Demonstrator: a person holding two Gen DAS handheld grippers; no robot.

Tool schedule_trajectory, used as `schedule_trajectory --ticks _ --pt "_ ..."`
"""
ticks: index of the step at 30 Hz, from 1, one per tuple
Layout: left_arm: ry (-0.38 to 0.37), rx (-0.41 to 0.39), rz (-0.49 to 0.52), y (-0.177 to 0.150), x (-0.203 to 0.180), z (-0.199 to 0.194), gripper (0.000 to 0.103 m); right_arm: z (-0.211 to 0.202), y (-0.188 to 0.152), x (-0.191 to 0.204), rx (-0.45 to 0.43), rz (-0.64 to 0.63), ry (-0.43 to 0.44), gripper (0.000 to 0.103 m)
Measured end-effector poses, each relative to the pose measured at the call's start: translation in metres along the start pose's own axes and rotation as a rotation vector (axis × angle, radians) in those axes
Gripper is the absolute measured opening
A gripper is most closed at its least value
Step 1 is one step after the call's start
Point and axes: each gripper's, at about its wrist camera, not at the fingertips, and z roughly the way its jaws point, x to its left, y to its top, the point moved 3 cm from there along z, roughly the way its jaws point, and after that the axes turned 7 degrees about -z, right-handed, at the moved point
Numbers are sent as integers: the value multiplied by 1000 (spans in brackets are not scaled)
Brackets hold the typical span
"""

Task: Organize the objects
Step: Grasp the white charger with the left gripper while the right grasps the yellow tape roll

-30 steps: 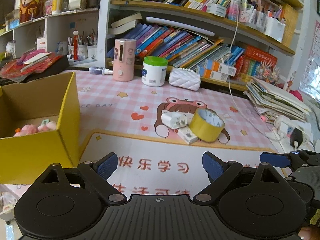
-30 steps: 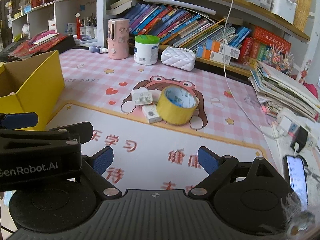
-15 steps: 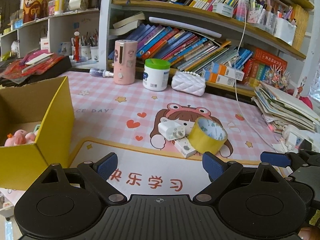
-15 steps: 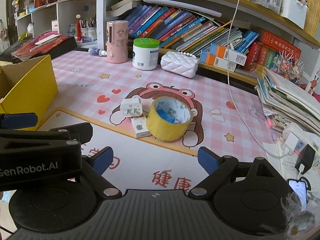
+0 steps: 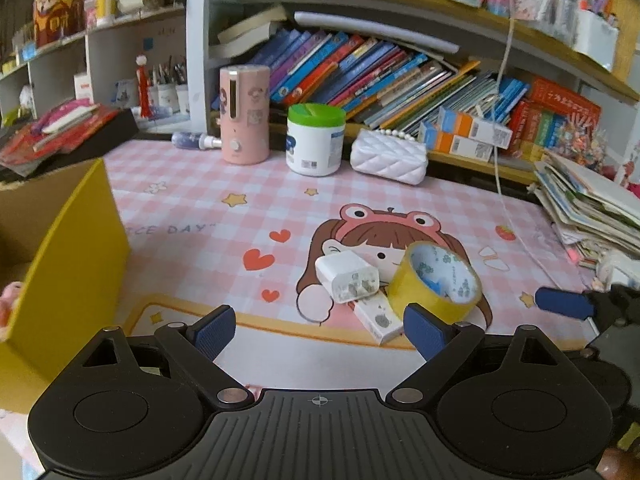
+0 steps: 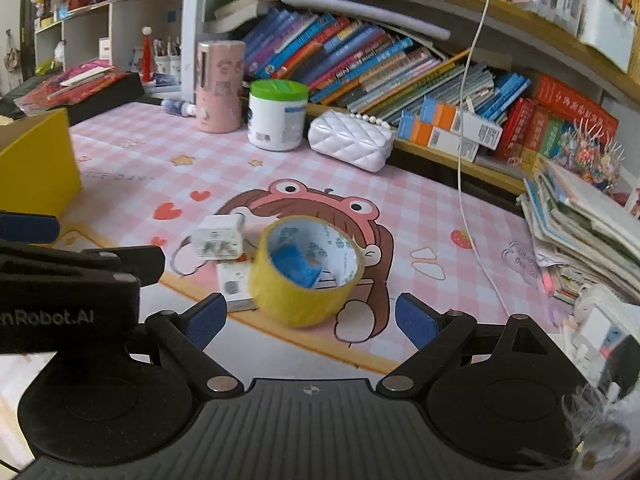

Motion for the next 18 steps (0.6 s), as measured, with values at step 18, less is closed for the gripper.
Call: schedule_trajectory --ticks 18 --pt "37 98 -120 28 -10 75 91 69 8 -30 -19 87 134 81"
